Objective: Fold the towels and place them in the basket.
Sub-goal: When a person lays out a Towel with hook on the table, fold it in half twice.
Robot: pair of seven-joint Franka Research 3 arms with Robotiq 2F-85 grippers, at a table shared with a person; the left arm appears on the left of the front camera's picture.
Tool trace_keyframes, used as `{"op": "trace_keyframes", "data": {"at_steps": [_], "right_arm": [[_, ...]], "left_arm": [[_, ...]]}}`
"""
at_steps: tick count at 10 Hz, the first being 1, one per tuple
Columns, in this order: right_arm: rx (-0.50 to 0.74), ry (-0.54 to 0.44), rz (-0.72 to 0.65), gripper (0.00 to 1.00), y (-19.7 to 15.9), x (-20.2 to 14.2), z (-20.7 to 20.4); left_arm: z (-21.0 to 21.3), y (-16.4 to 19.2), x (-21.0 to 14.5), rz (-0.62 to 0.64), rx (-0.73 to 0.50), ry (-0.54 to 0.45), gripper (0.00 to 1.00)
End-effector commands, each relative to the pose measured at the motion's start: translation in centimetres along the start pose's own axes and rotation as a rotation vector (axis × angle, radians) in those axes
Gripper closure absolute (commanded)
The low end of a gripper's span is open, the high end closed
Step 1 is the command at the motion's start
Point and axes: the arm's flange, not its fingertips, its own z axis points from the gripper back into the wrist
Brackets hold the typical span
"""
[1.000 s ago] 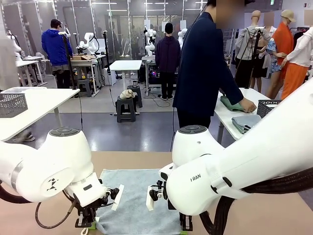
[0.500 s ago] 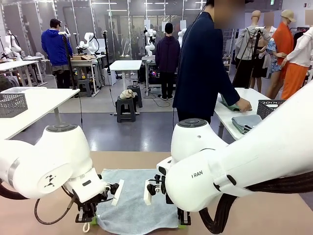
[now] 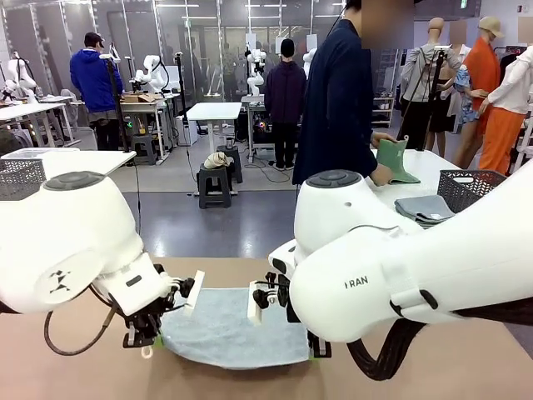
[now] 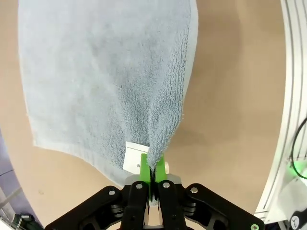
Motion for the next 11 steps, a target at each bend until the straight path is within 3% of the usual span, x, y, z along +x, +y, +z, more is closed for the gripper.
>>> {"op": "trace_keyframes", "data": {"at_steps": [1,3,4,7,8,11], "right_arm": [[-0.021,0.014,-0.009,1.0,-0.4,0.5,0.9],[-0.045,0.024,-0.012,1.0,-0.7,0.8,1.2],[-0.074,0.018,0.023,1.0,0.0,1.3,1.1],[-0.029,-0.002,0.011,1.0,-0.7,0.5,1.4],[-0.038,0.002,0.023,0.99,-0.6,0.6,1.5],[-0.04,-0.02,0.05,0.99,-4.1,0.4,2.0]], "left_arm": [[0.4,-2.6,-1.9,-0.005,0.018,0.028,1.0],[0.6,-2.4,-1.7,-0.022,0.033,0.033,1.0],[1.0,0.3,-0.4,-0.001,0.021,0.001,1.0],[1.0,0.3,-0.4,-0.001,0.021,0.001,1.0],[1.1,0.3,-0.5,-0.008,0.022,0.002,0.96],[0.2,3.7,-1.7,0.004,-0.103,-0.105,0.96]]}}
